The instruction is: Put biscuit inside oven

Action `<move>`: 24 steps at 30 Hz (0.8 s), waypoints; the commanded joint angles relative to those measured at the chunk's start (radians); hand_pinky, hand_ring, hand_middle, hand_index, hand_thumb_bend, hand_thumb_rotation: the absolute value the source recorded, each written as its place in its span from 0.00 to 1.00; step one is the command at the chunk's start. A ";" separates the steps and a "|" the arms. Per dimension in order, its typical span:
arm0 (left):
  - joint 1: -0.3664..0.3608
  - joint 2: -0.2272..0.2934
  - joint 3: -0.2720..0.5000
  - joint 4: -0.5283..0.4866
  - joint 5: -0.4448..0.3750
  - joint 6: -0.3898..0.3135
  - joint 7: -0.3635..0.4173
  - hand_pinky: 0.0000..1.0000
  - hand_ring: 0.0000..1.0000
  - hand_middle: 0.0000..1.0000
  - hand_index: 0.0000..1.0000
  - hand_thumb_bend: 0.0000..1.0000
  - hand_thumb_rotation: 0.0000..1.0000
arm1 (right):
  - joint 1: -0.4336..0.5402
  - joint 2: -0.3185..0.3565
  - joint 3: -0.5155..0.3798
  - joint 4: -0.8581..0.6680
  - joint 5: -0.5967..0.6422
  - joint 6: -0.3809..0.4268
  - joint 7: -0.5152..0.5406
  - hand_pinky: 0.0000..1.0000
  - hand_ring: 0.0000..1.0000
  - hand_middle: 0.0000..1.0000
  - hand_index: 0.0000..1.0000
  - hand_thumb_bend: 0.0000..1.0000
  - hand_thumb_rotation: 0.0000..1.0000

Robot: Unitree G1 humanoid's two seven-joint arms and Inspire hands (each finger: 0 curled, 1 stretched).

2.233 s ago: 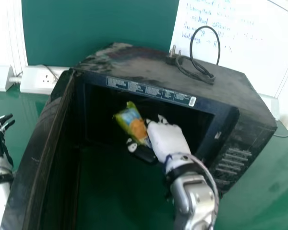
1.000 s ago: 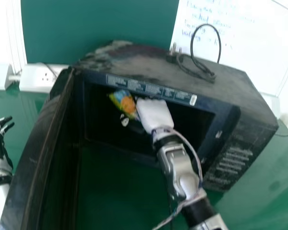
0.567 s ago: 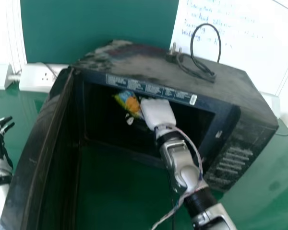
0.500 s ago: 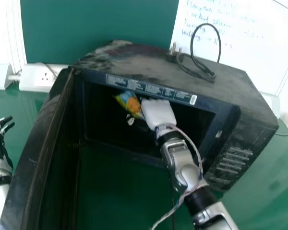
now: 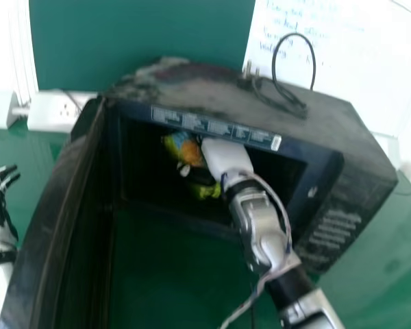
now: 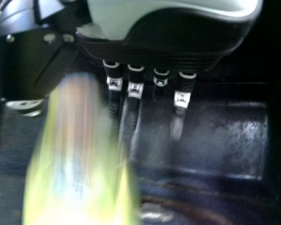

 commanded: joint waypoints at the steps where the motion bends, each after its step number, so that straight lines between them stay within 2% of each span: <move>1: 0.010 0.002 0.002 -0.005 -0.003 -0.003 -0.002 0.70 0.67 0.69 0.50 0.50 0.04 | 0.038 -0.018 0.003 -0.065 -0.004 0.025 0.054 0.72 0.83 0.89 0.90 0.96 0.71; 6: 0.012 0.003 0.003 -0.006 -0.004 -0.004 -0.005 0.70 0.67 0.70 0.50 0.50 0.04 | 0.079 -0.032 -0.002 -0.171 -0.014 0.069 0.163 0.79 0.90 0.95 0.96 1.00 0.83; 14: 0.015 0.001 0.001 -0.013 0.003 0.000 -0.002 0.70 0.68 0.70 0.50 0.50 0.04 | 0.149 -0.059 -0.024 -0.339 -0.018 0.120 0.310 0.91 0.97 1.00 1.00 0.99 0.91; 19: 0.014 0.000 0.002 -0.011 -0.002 -0.009 -0.006 0.70 0.67 0.69 0.50 0.50 0.04 | 0.205 -0.088 -0.046 -0.488 -0.021 0.138 0.425 0.93 0.98 1.00 1.00 0.99 0.94; 24: 0.015 0.002 -0.001 -0.007 0.006 -0.016 -0.005 0.70 0.68 0.70 0.50 0.50 0.04 | 0.273 -0.129 -0.072 -0.650 -0.048 0.118 0.507 0.90 0.98 1.00 1.00 0.99 0.97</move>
